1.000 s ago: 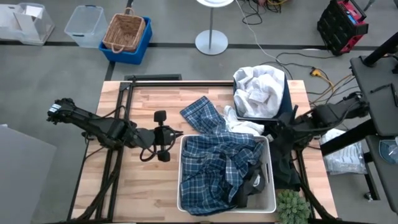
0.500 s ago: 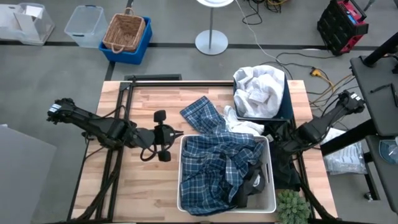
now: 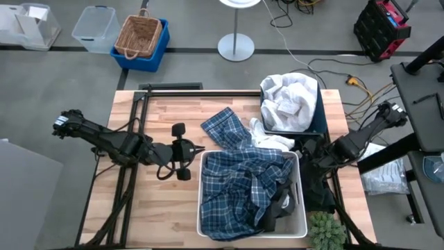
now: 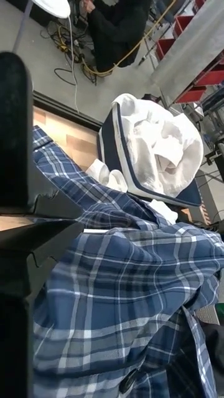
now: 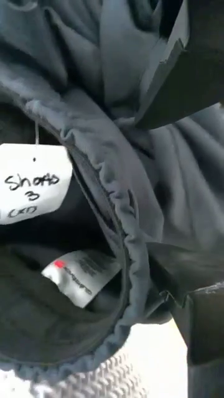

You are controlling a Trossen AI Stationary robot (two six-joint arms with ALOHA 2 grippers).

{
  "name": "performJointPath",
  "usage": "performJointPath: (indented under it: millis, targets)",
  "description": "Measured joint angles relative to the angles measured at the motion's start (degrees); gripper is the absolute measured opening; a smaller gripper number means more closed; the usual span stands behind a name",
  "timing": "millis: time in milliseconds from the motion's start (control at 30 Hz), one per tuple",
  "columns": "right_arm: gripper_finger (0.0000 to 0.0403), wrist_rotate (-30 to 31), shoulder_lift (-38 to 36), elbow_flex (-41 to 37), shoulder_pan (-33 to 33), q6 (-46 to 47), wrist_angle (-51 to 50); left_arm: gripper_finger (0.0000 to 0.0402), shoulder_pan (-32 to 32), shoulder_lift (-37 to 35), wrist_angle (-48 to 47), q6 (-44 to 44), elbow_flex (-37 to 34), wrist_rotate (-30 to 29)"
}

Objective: Sort clothes
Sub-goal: Put the black shorts into the white bin

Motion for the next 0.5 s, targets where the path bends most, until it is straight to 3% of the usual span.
performJointPath:
  millis: [300, 500]
  targets:
    - [0.0283, 0.5, 12.8, -2.2, -1.2, 2.4, 2.6, 0.0000, 0.0, 0.0, 0.0, 0.9, 0.0, 0.0]
    - [0.0227, 0.8, 20.0, -3.5, -3.7, -0.5, 12.3, 0.0000, 0.0, 0.0, 0.0, 0.9, 0.0, 0.0]
